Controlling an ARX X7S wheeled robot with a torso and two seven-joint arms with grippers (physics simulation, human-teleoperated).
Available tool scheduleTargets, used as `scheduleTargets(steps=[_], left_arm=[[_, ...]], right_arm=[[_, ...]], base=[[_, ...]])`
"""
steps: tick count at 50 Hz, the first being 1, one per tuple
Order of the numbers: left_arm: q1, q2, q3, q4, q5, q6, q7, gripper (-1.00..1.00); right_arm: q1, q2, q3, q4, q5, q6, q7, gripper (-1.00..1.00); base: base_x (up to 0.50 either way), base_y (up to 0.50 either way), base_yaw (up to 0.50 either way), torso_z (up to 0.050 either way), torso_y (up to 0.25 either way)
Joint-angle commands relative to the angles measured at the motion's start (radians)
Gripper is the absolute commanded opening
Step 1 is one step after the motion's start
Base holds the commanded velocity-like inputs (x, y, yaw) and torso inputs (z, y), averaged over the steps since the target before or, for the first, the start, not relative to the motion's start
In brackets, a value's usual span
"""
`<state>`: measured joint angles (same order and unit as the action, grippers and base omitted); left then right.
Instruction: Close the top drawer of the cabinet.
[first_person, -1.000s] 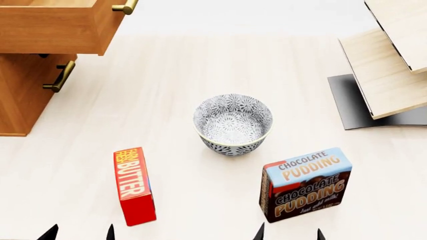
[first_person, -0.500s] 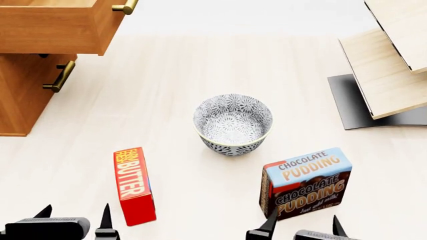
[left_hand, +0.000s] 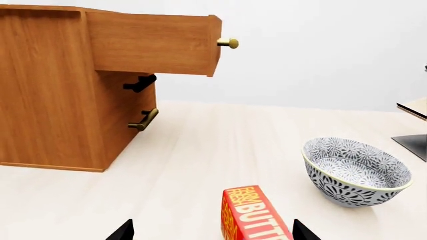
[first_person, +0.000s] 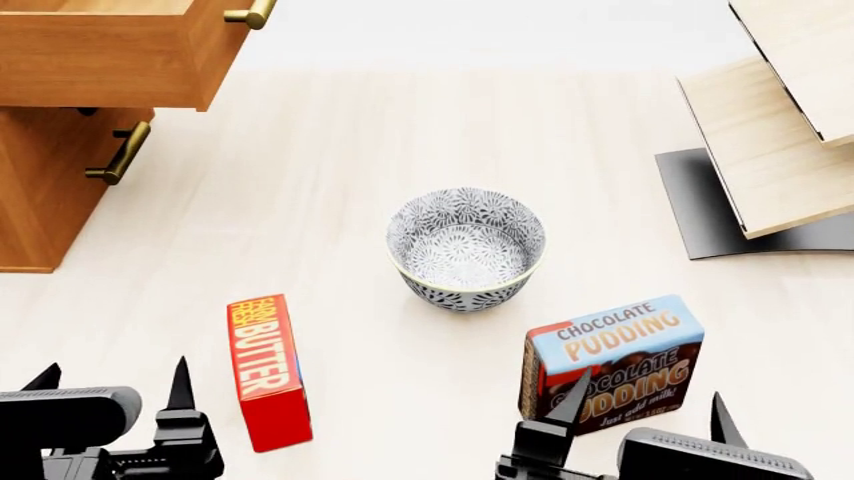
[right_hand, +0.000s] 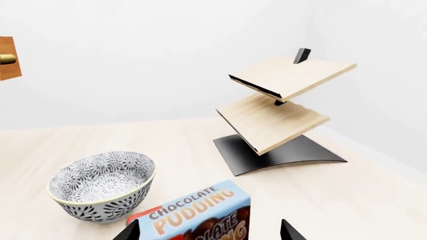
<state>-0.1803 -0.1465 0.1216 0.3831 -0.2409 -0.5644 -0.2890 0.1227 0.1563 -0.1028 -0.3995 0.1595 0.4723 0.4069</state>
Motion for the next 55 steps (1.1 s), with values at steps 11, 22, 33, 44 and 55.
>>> scheduleTargets(steps=[11,22,33,44,55], left_arm=[[0.02,-0.026,-0.006,0.166,-0.025,-0.099,-0.055,1.0],[-0.001,-0.037,-0.049,0.219,-0.06,-0.152,-0.076,1.0],[-0.011,-0.039,-0.088,0.195,-0.075,-0.124,-0.083,1.0],[-0.013,-0.045,-0.071,0.174,-0.065,-0.098,-0.085,1.0],[-0.009,-0.049,-0.053,0.172,-0.067,-0.09,-0.086,1.0]], right_arm=[[-0.008,0.031,0.007,-0.151,0.007,0.1,0.047,1.0],[0.006,0.043,0.025,-0.201,0.012,0.136,0.074,1.0],[0.01,0.046,0.037,-0.194,0.02,0.123,0.083,1.0],[0.019,0.048,0.018,-0.165,0.011,0.108,0.09,1.0],[0.022,0.048,0.011,-0.146,0.005,0.096,0.102,1.0]], base=[[0.0,0.0,0.0,0.0,0.0],[0.0,0.0,0.0,0.0,0.0],[0.0,0.0,0.0,0.0,0.0],[0.0,0.0,0.0,0.0,0.0],[0.04,0.0,0.0,0.0,0.0]])
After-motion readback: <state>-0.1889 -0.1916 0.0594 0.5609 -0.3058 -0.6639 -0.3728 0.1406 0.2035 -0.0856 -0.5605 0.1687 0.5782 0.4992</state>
